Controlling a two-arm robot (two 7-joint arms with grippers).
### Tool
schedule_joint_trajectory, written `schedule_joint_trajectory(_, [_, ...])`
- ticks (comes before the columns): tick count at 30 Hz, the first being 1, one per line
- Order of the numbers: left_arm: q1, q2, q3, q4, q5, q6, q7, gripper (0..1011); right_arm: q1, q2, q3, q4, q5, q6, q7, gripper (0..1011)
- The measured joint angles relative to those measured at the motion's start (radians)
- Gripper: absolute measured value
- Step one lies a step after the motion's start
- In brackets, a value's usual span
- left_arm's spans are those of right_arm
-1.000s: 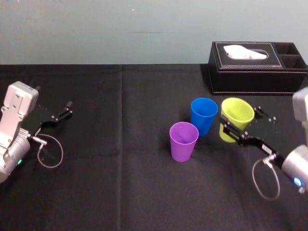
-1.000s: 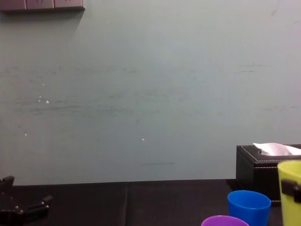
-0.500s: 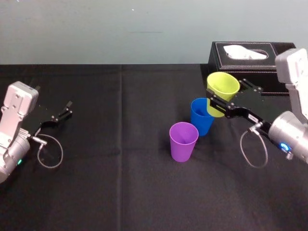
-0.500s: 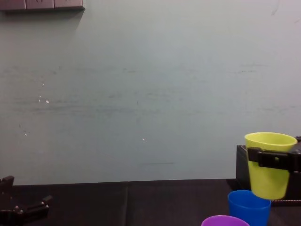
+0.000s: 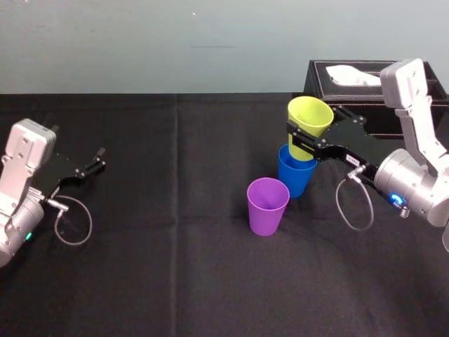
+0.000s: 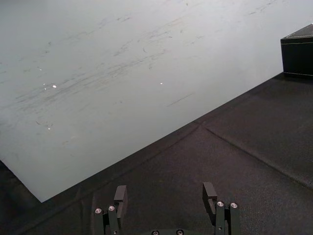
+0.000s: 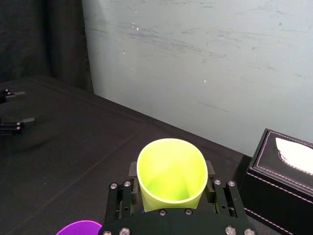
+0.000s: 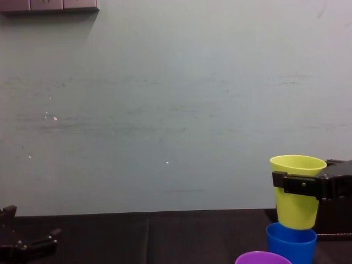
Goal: Stack the three plastic cups sequentially using one hand.
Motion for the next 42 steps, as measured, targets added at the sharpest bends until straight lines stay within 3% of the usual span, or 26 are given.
schedule_joint_trajectory(23, [0.000, 0.000, 0.000, 0.000, 0.000, 0.000, 0.000, 1011, 0.025, -0.011, -0.026, 0.097, 0.005, -0.087, 0.019, 738])
schedule_joint_trajectory(42, [0.000, 0.000, 0.000, 0.000, 0.000, 0.000, 0.000, 1011, 0.028, -0.028, -0.040, 0.163, -0.003, -0.115, 0.028, 738])
